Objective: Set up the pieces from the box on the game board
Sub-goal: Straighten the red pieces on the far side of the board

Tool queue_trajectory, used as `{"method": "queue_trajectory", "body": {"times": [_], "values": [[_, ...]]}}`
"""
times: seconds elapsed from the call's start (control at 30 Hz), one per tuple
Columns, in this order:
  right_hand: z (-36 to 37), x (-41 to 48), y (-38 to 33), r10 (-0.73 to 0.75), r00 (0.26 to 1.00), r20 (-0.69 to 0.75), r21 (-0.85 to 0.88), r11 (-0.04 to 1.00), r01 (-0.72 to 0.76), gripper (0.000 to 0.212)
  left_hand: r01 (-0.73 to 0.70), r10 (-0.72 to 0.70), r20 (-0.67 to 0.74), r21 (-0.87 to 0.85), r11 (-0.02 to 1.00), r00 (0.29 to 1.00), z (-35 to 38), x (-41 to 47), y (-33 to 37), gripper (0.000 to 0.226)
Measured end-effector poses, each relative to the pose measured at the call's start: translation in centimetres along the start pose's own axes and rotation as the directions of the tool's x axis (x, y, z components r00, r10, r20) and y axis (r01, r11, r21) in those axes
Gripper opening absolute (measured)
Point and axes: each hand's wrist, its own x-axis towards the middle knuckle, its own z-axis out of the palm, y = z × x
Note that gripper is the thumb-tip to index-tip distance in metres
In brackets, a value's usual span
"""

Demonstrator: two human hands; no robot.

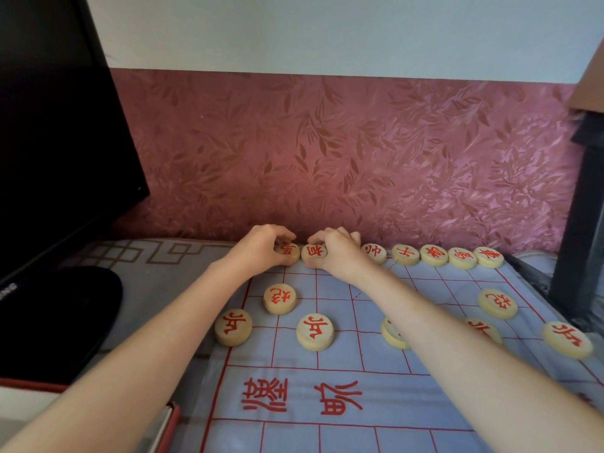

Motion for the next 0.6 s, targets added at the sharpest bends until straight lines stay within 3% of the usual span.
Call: {"method": "queue_trajectory", "body": {"times": [0.47, 0.6], "values": [[0.5, 0.0, 0.22, -0.016, 0.998, -0.054, -0.065, 0.998, 0.013, 0.052, 0.0, 0.0, -0.008, 0.021, 1.0, 1.0, 0.03, -0.01, 0.02, 0.049], [0.13, -0.82, 0.38, -0.005, 0.996, -0.087, 0.048, 0.999, 0.01, 0.061, 0.002, -0.002, -0.003, 0.014, 1.0, 1.0, -0.22, 0.01, 0.3, 0.057]]}}
